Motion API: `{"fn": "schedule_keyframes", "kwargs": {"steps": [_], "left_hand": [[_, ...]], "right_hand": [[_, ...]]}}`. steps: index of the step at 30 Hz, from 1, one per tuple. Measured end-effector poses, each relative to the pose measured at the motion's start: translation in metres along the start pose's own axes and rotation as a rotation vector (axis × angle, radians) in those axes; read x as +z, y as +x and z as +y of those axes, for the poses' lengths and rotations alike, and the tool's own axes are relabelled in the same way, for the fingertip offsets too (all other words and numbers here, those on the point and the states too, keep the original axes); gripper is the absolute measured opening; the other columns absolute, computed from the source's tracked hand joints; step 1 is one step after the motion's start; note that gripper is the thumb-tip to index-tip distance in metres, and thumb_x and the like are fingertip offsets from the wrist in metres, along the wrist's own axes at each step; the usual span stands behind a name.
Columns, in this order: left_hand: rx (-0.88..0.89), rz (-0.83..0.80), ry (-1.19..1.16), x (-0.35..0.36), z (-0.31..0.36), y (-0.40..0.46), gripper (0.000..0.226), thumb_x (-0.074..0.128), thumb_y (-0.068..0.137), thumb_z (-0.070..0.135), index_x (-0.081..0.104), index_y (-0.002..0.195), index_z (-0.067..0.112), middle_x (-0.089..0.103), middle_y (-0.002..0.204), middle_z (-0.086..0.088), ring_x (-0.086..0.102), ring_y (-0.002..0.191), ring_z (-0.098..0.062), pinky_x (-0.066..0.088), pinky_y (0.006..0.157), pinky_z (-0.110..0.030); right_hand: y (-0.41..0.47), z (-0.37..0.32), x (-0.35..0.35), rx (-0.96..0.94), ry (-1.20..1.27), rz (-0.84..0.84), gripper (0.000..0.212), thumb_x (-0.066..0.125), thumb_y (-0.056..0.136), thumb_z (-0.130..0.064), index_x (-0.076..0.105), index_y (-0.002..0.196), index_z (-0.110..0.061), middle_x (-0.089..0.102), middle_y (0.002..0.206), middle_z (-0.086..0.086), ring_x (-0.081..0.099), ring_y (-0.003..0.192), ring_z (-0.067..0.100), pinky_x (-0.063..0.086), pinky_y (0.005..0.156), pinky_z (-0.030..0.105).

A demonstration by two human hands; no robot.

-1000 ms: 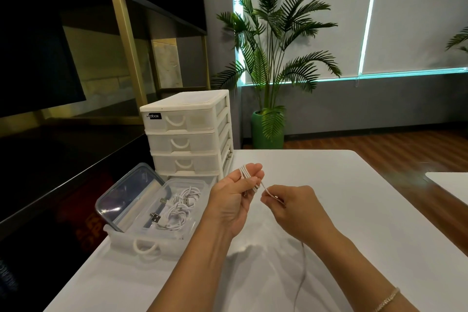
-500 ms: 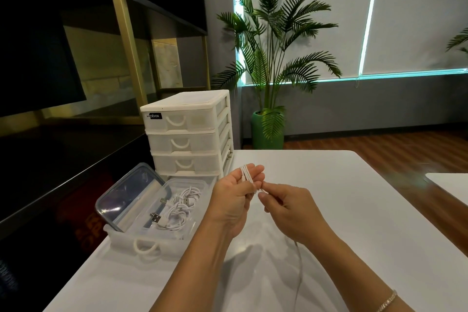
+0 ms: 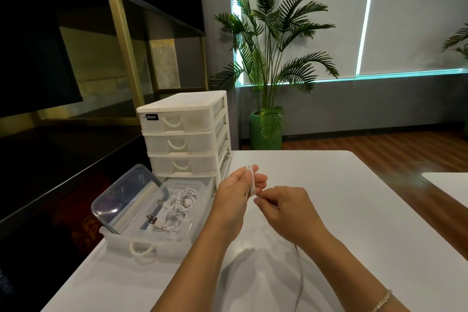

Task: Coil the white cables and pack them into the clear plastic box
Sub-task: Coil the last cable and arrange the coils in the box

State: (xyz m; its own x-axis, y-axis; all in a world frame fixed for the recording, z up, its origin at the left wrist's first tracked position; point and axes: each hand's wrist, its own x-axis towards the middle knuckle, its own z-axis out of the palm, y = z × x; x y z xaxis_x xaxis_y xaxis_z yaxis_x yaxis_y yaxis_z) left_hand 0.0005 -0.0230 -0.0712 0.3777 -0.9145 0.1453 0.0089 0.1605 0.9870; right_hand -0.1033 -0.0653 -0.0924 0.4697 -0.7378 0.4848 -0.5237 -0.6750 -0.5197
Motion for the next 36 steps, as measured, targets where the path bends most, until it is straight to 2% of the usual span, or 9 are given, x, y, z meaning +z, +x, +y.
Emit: {"fn": "schedule_keyframes", "kwargs": {"steps": [5, 8, 10, 13, 15, 21, 26, 31, 36], "left_hand": [[0.059, -0.018, 0.074, 0.001, 0.000, -0.001, 0.022, 0.046, 0.096, 0.018, 0.067, 0.092, 0.022, 0.057, 0.108, 0.021, 0.063, 0.096, -0.009, 0.049, 0.087, -0.022], [0.117, -0.012, 0.150, 0.002, -0.001, -0.002, 0.025, 0.047, 0.096, 0.018, 0.065, 0.113, 0.015, 0.057, 0.090, 0.034, 0.063, 0.097, -0.007, 0.048, 0.095, -0.027], [0.160, -0.005, 0.220, 0.001, -0.004, -0.001, 0.026, 0.047, 0.096, 0.019, 0.063, 0.116, 0.016, 0.056, 0.087, 0.036, 0.062, 0.094, -0.004, 0.049, 0.086, -0.015], [0.222, -0.008, 0.355, 0.001, -0.007, -0.001, 0.018, 0.046, 0.097, 0.020, 0.059, 0.107, 0.026, 0.063, 0.099, 0.018, 0.059, 0.088, 0.004, 0.044, 0.073, -0.001], [0.284, 0.000, 0.489, 0.001, -0.011, 0.001, 0.020, 0.045, 0.097, 0.019, 0.060, 0.110, 0.020, 0.065, 0.105, 0.009, 0.059, 0.088, 0.003, 0.040, 0.070, 0.005], [0.361, -0.004, 0.687, -0.003, -0.016, 0.005, 0.029, 0.042, 0.098, 0.020, 0.055, 0.122, 0.010, 0.065, 0.114, -0.007, 0.055, 0.084, -0.007, 0.036, 0.065, 0.000], [0.316, -0.057, 0.660, -0.002, -0.014, 0.006, 0.036, 0.040, 0.099, 0.022, 0.049, 0.132, 0.010, 0.053, 0.136, -0.001, 0.050, 0.122, -0.015, 0.034, 0.087, -0.008], [0.266, -0.094, 0.600, -0.004, -0.014, 0.005, 0.027, 0.039, 0.099, 0.023, 0.061, 0.110, 0.012, 0.065, 0.107, -0.001, 0.058, 0.099, -0.013, 0.045, 0.084, -0.017], [0.188, -0.165, 0.571, -0.007, -0.014, 0.007, 0.030, 0.038, 0.099, 0.027, 0.057, 0.096, 0.005, 0.058, 0.077, 0.010, 0.057, 0.072, -0.001, 0.043, 0.065, -0.007]], "right_hand": [[0.000, 0.001, -0.001, -0.002, -0.046, -0.013, 0.023, 0.056, 0.089, -0.025, 0.069, 0.081, -0.008, 0.065, 0.070, 0.007, 0.055, 0.063, 0.020, 0.046, 0.064, 0.030], [0.000, 0.000, -0.003, -0.005, -0.067, -0.026, 0.023, 0.052, 0.091, -0.027, 0.070, 0.102, -0.017, 0.069, 0.088, 0.000, 0.057, 0.072, 0.014, 0.051, 0.071, 0.027], [0.001, -0.001, -0.006, -0.011, -0.092, -0.036, 0.027, 0.049, 0.093, -0.029, 0.066, 0.114, -0.025, 0.067, 0.096, -0.004, 0.057, 0.078, 0.012, 0.052, 0.075, 0.026], [0.001, -0.001, -0.009, -0.018, -0.133, -0.043, 0.028, 0.046, 0.095, -0.031, 0.065, 0.115, -0.029, 0.065, 0.094, -0.004, 0.056, 0.079, 0.012, 0.052, 0.074, 0.026], [0.000, 0.000, -0.009, -0.022, -0.156, -0.040, 0.027, 0.045, 0.095, -0.031, 0.066, 0.112, -0.029, 0.063, 0.090, -0.004, 0.055, 0.076, 0.012, 0.051, 0.072, 0.026], [0.001, 0.001, -0.009, -0.004, -0.128, -0.006, 0.022, 0.053, 0.093, -0.029, 0.065, 0.109, -0.023, 0.059, 0.094, -0.006, 0.055, 0.081, 0.010, 0.049, 0.076, 0.022], [0.001, 0.002, -0.010, 0.000, -0.098, 0.042, 0.018, 0.054, 0.092, -0.027, 0.066, 0.102, -0.017, 0.059, 0.094, -0.002, 0.056, 0.079, 0.013, 0.051, 0.077, 0.026], [0.001, 0.002, -0.012, 0.002, -0.086, 0.117, 0.018, 0.061, 0.087, -0.031, 0.065, 0.096, -0.016, 0.061, 0.094, -0.004, 0.054, 0.078, 0.010, 0.047, 0.075, 0.017], [0.002, 0.003, -0.011, -0.007, -0.047, 0.111, 0.011, 0.061, 0.087, -0.023, 0.062, 0.094, -0.014, 0.057, 0.092, -0.003, 0.051, 0.079, 0.011, 0.043, 0.071, 0.013]]}}
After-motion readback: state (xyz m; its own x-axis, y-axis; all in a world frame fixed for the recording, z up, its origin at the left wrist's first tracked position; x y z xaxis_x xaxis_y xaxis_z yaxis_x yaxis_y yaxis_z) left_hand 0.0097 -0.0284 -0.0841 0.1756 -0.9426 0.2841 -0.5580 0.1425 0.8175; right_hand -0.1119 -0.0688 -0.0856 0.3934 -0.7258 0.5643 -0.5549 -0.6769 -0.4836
